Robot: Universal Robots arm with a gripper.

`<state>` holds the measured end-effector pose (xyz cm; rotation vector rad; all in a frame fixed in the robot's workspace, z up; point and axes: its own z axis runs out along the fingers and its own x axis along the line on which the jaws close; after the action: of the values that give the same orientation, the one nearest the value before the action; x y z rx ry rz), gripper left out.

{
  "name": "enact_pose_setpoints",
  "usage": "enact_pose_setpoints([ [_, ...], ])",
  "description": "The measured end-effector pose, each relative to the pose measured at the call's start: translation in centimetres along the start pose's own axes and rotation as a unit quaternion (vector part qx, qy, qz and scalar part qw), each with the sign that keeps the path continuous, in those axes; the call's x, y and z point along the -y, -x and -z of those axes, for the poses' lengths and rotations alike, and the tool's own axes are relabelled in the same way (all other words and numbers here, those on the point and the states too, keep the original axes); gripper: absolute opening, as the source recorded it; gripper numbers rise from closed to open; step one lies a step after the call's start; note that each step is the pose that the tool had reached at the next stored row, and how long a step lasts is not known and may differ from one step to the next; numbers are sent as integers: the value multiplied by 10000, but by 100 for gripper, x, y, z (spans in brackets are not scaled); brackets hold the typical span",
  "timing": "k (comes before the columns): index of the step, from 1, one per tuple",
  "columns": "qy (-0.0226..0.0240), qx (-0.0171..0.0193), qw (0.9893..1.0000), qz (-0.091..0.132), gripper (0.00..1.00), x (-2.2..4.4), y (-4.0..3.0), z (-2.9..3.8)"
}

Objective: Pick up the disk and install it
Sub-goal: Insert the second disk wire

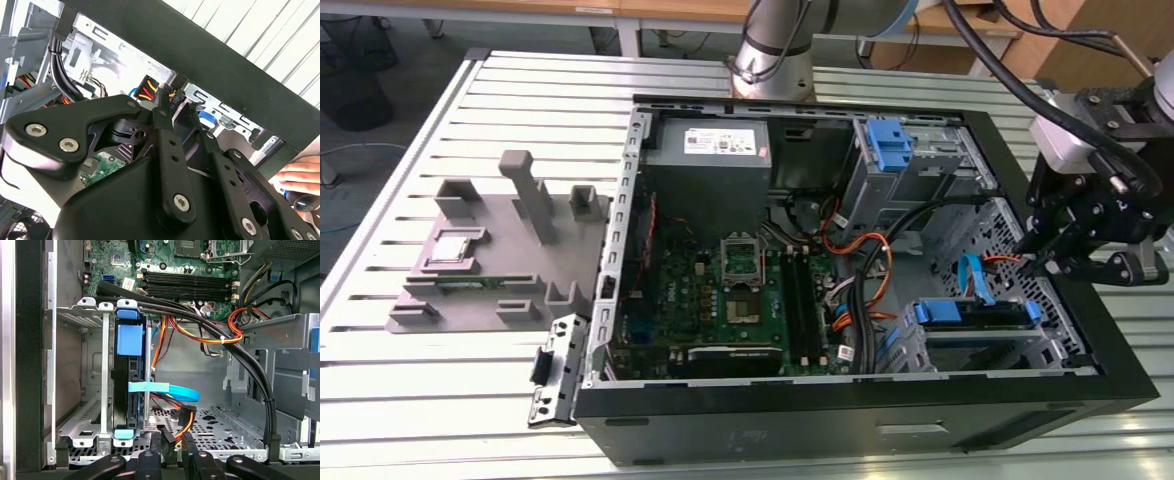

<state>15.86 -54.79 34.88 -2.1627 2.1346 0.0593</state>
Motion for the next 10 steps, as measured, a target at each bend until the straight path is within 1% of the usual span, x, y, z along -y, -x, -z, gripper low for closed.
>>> enact_pose_setpoints([
  [6,0,0,10000,0,29,0,0,-2],
  [7,0,0,10000,0,23,0,-1,-2],
  [8,1,-2,10000,-1,23,-1,-1,-2],
  [9,0,-1,10000,-1,18,-1,-1,-2],
  [10,0,-1,10000,0,17,-1,-1,-3],
])
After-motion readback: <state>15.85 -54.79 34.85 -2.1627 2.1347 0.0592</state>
